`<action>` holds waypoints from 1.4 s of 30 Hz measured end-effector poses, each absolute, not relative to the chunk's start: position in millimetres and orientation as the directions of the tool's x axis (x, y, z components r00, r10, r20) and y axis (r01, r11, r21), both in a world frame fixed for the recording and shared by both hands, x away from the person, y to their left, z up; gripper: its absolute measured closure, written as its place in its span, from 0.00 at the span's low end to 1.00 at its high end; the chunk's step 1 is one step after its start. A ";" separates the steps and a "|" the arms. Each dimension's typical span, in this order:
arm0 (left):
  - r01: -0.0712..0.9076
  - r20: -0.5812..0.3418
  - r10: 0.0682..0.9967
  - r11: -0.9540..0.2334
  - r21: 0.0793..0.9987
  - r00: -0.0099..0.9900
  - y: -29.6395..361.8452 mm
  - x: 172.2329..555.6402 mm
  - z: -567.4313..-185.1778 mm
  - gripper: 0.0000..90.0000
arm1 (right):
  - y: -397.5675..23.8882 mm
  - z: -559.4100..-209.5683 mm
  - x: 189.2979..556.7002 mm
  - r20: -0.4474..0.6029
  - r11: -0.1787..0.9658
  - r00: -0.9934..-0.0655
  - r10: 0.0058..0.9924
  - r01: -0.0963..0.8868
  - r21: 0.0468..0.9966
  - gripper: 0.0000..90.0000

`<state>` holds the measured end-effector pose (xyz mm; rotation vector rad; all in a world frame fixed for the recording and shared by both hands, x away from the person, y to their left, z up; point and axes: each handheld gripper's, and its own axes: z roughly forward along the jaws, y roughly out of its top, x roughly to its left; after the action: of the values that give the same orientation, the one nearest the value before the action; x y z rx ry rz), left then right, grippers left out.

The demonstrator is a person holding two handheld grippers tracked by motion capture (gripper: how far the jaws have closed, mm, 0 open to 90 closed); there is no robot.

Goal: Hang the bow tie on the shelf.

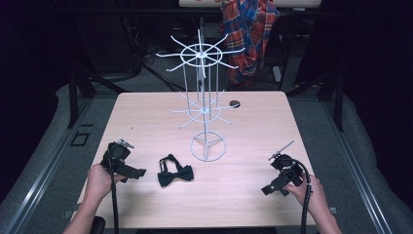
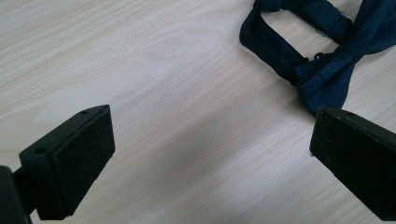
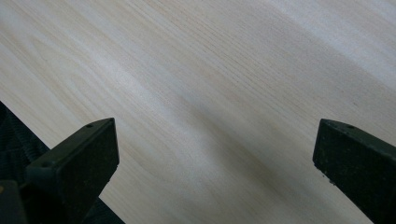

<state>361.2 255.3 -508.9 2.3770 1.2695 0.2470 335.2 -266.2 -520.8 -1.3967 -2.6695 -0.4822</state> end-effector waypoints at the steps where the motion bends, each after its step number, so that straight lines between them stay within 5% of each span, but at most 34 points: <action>1: 0.747 -0.044 0.824 -0.487 0.453 0.565 255.3 361.2 -508.8 0.00 | -266.1 -520.9 335.3 0.219 0.530 -0.576 0.787 0.814 0.237 0.00; 26: 0.715 -0.051 0.818 -0.469 0.518 0.573 243.3 371.4 -499.5 0.00 | -264.7 -518.5 334.2 0.192 0.530 -0.576 0.794 0.812 0.243 0.01; 32: 0.704 -0.072 0.801 -0.474 0.528 0.594 230.5 376.6 -499.0 0.00 | -262.5 -515.9 334.2 0.166 0.520 -0.557 0.814 0.825 0.220 0.11; 42: 0.693 -0.048 0.794 -0.498 0.522 0.607 218.7 379.8 -501.6 0.00 | -249.7 -513.2 335.3 -0.054 0.551 -0.555 0.830 0.801 0.234 0.16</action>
<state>379.8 218.7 -501.6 2.3366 1.1746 0.2707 335.3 -249.7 -513.2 -1.5396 -2.9031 -0.3024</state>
